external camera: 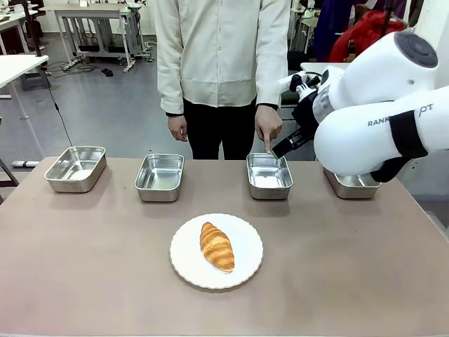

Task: Place the bread in the container.
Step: Place the Butter Roll into the Airtight Container indicated by the human.

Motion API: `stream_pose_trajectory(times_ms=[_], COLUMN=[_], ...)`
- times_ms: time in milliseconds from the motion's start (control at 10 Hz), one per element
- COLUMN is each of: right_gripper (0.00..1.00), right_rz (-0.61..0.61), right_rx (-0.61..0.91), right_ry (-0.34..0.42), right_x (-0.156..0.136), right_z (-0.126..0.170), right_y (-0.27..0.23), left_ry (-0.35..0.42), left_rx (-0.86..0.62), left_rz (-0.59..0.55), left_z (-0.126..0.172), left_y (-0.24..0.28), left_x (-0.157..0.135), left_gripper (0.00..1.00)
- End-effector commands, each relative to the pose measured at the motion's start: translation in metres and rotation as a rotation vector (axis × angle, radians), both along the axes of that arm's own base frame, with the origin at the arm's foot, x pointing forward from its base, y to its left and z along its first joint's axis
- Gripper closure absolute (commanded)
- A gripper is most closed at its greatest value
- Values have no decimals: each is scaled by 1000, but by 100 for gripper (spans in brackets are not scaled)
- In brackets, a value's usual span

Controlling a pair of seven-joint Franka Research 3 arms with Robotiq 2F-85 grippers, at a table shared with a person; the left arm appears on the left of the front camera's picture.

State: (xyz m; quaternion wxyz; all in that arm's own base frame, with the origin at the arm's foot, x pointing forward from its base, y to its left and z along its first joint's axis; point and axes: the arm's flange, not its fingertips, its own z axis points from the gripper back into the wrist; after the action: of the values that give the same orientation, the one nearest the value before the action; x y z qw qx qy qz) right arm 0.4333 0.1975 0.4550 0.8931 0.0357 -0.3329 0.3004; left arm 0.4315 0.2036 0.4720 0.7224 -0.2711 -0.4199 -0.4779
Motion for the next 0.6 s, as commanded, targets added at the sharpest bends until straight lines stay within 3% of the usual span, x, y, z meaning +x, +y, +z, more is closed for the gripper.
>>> stream_pose_trajectory(times_ms=[0,200,300,500], right_gripper=[0,0,0,0], right_rz=[1,-2,-128,-174], right_rx=[5,1,17,77], right_ry=[-22,-1,24,75], right_x=[7,2,-2,1], right_z=[-9,-4,10,19], right_y=[-3,0,36,91], left_ry=[-13,-13,-13,-13], left_rx=[2,2,2,2], left_rz=[-7,-7,-7,-7], left_z=[1,1,1,1], left_y=[-1,-1,-1,-1], left_x=[-1,-1,-1,-1], left_gripper=[0,0,0,0])
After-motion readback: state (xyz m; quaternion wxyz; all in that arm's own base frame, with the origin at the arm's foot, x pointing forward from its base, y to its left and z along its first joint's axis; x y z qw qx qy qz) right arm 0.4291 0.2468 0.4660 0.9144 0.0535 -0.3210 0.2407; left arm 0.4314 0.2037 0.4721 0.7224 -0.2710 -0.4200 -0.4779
